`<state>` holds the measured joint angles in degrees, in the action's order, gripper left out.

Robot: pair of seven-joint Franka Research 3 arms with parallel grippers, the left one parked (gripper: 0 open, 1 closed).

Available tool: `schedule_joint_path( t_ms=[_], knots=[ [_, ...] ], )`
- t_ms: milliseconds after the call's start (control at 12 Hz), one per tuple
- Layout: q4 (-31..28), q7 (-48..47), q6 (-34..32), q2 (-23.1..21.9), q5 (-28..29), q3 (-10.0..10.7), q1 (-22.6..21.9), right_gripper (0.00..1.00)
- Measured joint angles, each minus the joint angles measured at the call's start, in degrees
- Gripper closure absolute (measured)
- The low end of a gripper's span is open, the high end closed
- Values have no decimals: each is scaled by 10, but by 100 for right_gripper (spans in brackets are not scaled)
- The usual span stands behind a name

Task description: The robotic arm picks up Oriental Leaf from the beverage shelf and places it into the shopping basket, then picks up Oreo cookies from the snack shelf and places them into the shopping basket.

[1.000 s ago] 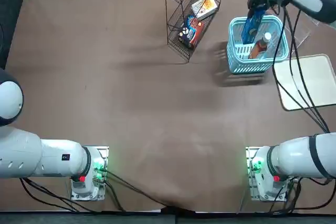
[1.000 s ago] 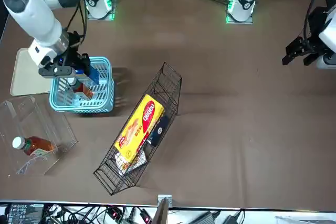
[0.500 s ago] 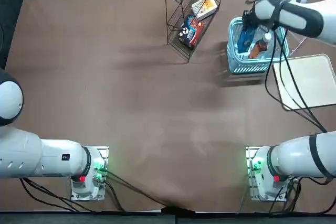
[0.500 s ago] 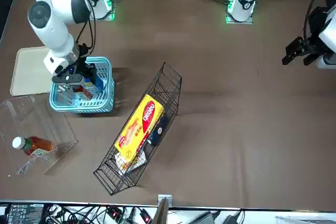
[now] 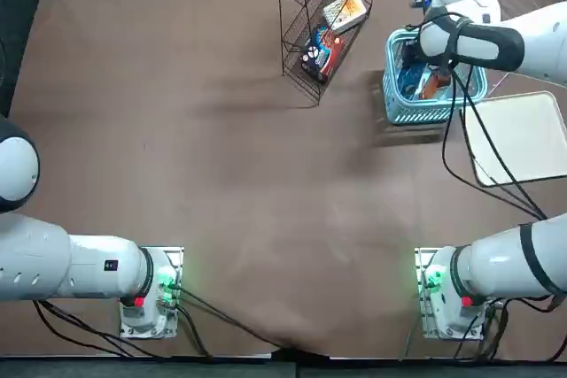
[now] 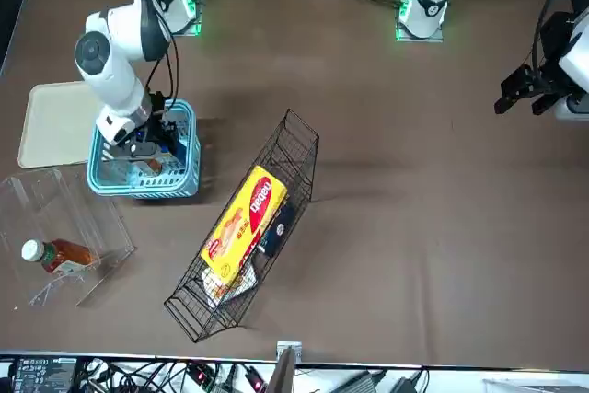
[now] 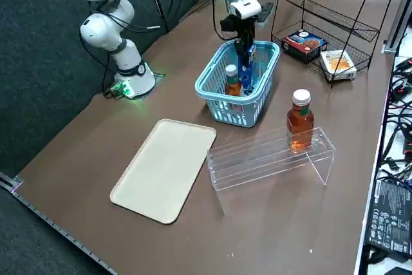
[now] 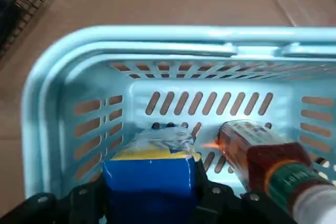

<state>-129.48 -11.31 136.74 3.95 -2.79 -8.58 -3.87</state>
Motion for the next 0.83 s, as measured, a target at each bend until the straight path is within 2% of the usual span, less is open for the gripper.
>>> schedule_joint_path(
  t_ms=[417,500,750,833],
  knots=[
    [0,-1,13,30,0,3,0,44],
    [1,-1,14,31,0,4,1,39],
    [3,-2,14,31,0,6,3,7],
    [5,-2,13,31,0,6,3,0]
  ],
)
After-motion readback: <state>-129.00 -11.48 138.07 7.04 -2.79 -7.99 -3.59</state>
